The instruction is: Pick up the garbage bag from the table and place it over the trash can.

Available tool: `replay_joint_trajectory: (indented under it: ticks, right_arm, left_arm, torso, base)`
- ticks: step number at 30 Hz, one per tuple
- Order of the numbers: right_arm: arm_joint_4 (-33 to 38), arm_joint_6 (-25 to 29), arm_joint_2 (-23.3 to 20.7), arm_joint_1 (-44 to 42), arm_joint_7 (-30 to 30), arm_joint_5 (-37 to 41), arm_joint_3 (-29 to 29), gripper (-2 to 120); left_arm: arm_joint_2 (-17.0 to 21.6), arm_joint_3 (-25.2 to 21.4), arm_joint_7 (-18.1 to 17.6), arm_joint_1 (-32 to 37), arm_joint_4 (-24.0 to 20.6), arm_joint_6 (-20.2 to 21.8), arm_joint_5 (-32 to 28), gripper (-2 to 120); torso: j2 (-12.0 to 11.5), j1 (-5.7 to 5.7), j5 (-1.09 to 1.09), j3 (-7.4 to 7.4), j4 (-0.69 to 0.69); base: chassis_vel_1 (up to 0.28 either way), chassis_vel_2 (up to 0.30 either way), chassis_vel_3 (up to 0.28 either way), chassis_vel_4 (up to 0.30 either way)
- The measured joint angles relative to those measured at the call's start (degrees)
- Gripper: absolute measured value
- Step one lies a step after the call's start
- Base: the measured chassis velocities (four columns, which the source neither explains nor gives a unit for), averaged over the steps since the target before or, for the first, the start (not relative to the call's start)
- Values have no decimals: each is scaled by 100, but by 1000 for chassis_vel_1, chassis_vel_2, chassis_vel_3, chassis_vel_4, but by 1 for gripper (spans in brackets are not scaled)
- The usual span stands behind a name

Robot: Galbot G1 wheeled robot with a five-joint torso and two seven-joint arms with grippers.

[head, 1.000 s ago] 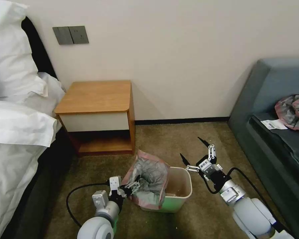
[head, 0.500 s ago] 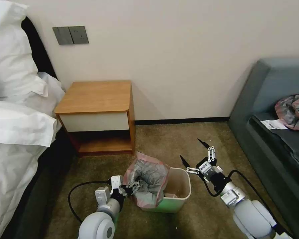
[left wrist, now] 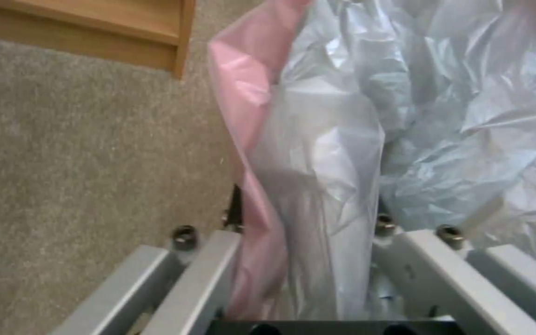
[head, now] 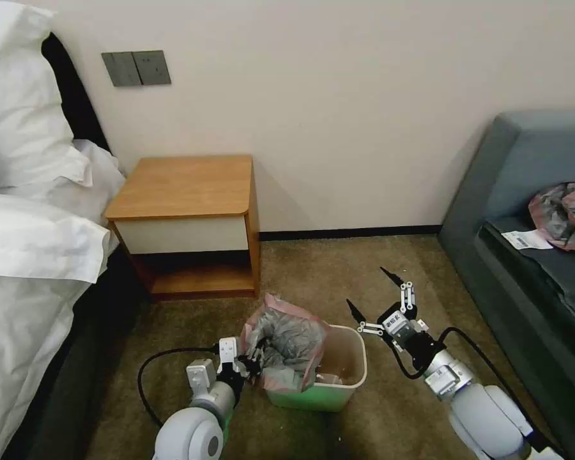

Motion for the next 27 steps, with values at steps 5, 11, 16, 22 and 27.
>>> replay_joint_trajectory:
  ticks: [5,11,16,22,27]
  right_arm:
    - [0,17,38,-2,10,-3,-8,100]
    - [119,26,115,25,211,163,-53,100]
    - [390,-111,153,24,338,602,-148,100]
    - [1064,-398,143,-22,160,2284,-614,100]
    - [912,-372,95,165,-438,2755,-771,100]
  left_arm:
    - [-28,-9,-5,18,20,-135,71,9]
    - [-100,4,-63,82,25,-549,448,9]
    - [-185,-8,-129,116,-13,-835,747,9]
    - [-415,-125,-211,129,-97,-1463,1335,9]
    - [-526,-232,-24,184,-142,-2084,1857,9]
  torso:
    - [0,0,-2,0,0]
    - [-1,0,-3,1,-1]
    - [-2,0,-3,1,-1]
    - [-1,0,-3,1,-1]
    - [-2,0,-1,1,-1]
  base:
    - [0,0,0,0]
    - [0,0,0,0]
    - [0,0,0,0]
    - [0,0,0,0]
    - [0,0,0,0]
